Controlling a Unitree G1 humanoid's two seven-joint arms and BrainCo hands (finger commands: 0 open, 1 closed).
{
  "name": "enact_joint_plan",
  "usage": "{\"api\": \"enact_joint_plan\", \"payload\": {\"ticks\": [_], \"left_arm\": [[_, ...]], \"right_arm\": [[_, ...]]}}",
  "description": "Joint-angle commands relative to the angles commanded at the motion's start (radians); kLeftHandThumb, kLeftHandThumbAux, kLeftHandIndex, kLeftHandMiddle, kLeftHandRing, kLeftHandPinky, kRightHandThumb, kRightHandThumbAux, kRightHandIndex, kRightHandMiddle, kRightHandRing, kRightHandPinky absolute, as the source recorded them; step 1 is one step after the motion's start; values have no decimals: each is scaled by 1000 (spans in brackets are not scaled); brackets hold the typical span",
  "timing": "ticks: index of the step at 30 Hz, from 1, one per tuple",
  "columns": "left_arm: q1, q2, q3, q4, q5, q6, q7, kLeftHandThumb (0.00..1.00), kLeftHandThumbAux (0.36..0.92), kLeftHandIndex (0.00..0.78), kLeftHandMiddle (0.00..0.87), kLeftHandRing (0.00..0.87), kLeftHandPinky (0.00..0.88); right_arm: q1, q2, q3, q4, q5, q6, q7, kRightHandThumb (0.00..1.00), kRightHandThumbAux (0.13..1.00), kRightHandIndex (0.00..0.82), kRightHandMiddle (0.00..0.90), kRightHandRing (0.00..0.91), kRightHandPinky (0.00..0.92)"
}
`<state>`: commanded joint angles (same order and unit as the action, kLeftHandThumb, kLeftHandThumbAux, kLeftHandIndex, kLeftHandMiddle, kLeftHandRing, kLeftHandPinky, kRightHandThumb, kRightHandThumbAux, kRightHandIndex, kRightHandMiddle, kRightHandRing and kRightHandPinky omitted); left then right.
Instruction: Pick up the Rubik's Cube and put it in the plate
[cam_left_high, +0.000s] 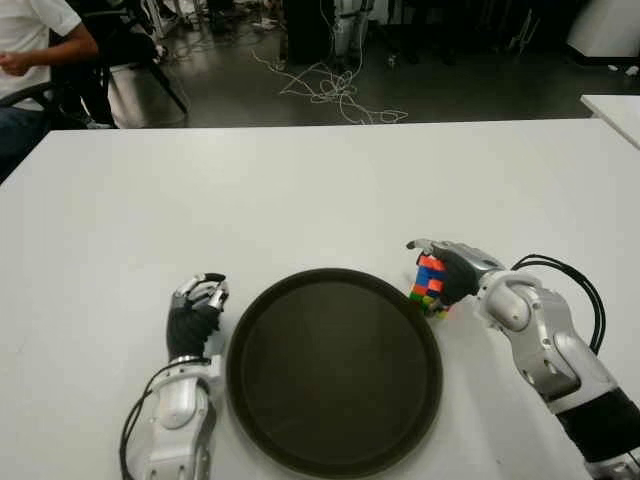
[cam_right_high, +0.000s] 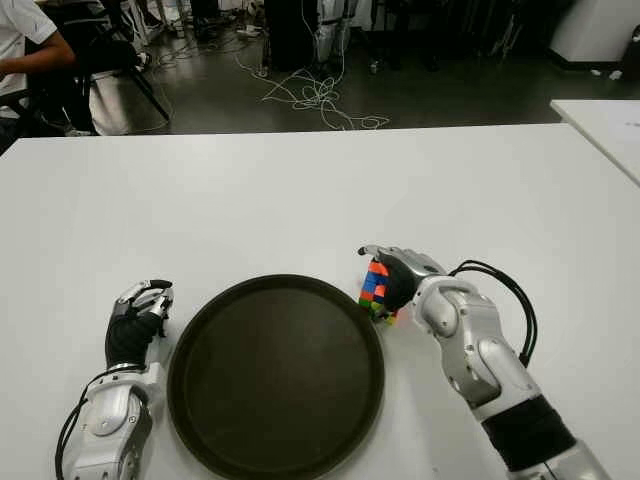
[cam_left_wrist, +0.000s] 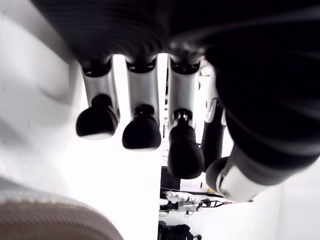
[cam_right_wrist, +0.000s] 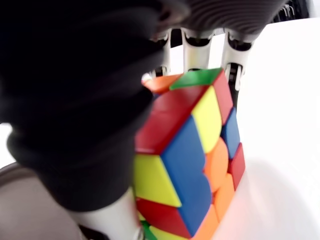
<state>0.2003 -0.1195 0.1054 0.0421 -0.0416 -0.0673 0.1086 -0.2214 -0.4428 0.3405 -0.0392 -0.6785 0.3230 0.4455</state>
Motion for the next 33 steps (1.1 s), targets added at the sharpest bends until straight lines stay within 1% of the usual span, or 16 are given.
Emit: {"api": "enact_joint_plan", "payload": {"ticks": [5,10,14,20,28,29,30,32,33], "left_arm": [[1,1,-1,-2,-1,1,-4,710,705,444,783,814,815],[3,-1,-1,-9,1,9,-3,710,705,444,783,813,814],[4,2,-6,-14,13,13,2,709,706,444,784,813,814],[5,1,-7,-14,21,7,4,709,706,444,785,812,812],[6,-3,-4,-15,9,-5,-1,709,707,443,777,808,808],[5,-4,-3,-13,7,-7,-2,709,707,443,778,808,809],[5,-5,-2,-12,6,-9,-2,709,706,443,778,808,809],[5,-5,-2,-11,4,-10,-2,709,706,443,778,808,810],[4,-5,-1,-11,3,-11,-1,709,706,443,779,809,811]], "right_arm": [[1,-2,1,2,-1,-5,-3,51,972,9,646,773,748],[1,-3,3,1,-6,-4,-1,43,973,10,635,773,746],[11,-4,-7,10,9,-33,-24,22,977,29,627,769,751],[12,-5,-5,12,5,-35,-31,44,974,40,690,776,778],[8,-10,4,-2,-6,-4,-2,68,966,17,715,778,771],[8,-10,3,-3,-5,-3,0,53,967,15,647,764,737],[9,-11,3,-3,-5,-1,0,43,967,14,604,754,714],[9,-11,3,-3,-4,-2,-1,31,968,13,566,746,695],[9,-11,3,-2,-4,-4,-3,26,971,14,531,738,683]]}}
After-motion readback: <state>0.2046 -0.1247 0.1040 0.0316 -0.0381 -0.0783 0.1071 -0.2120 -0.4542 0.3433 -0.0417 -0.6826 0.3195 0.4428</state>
